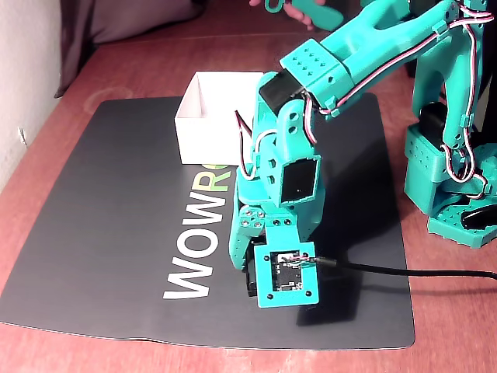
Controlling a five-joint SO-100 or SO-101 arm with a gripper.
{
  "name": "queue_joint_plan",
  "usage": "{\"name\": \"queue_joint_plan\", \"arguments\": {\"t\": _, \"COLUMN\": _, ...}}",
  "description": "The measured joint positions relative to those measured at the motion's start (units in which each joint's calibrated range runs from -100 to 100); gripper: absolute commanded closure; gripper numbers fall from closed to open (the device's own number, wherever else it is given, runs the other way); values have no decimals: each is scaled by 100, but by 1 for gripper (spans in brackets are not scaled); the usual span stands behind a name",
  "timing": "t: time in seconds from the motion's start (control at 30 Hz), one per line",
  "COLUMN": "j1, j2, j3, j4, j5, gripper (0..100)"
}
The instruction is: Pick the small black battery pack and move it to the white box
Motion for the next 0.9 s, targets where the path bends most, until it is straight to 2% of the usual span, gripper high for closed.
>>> {"name": "queue_joint_plan", "arguments": {"t": 0.9, "j1": 12, "j2": 314, "j3": -18, "j4": -26, "j5": -21, "gripper": 81}}
